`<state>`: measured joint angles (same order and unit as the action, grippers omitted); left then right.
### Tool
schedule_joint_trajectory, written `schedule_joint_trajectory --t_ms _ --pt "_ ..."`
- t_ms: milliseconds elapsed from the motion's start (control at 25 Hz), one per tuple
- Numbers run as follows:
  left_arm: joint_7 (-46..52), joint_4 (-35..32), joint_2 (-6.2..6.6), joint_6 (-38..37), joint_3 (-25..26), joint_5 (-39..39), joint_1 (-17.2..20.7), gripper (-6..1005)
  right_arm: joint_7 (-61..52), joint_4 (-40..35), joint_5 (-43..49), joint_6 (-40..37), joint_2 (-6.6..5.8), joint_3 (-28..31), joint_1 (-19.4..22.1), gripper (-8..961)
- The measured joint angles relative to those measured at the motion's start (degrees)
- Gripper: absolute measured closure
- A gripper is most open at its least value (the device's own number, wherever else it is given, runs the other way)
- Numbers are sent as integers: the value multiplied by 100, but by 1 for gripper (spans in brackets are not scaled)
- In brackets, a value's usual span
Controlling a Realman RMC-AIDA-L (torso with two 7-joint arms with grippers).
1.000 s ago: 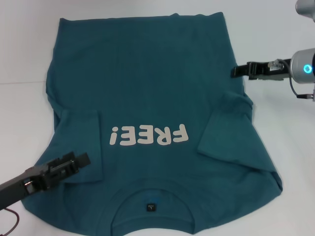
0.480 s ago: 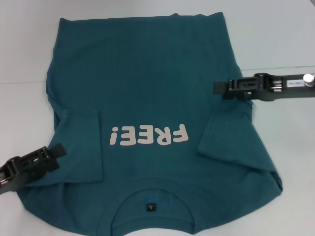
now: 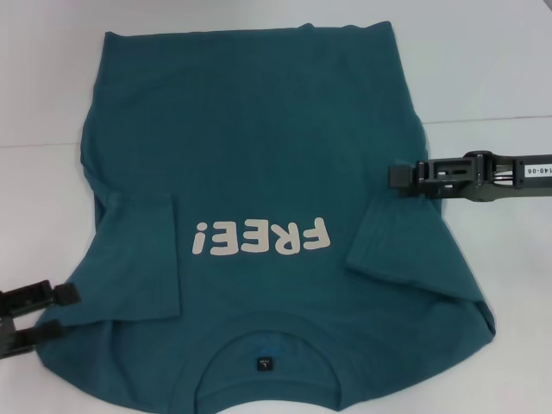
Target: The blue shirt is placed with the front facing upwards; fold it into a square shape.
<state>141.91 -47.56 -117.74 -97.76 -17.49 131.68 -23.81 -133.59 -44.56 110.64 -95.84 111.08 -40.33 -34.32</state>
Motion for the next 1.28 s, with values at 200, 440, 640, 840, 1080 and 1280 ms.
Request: schedule_joint_trajectory --t_ms 200,440,640,840,1080,1280 --pt "58 132 -32 746 -3 11 -12 186 48 8 0 140 34 16 77 321" --pt "-161 309 -67 1456 -32 9 2 186 89 77 1 240 42 17 91 321" --pt "-259 336 -77 1759 -55 42 20 186 105 79 -1 257 39 17 91 321" --pt "-261 418 -87 1935 -58 48 40 186 108 83 -4 274 36 17 98 321" --pt "-260 553 -91 2107 -62 58 51 185 120 149 -8 296 19 17 100 321" --pt "-259 612 -91 2248 -62 59 53 185 124 151 -8 304 18 17 101 321"
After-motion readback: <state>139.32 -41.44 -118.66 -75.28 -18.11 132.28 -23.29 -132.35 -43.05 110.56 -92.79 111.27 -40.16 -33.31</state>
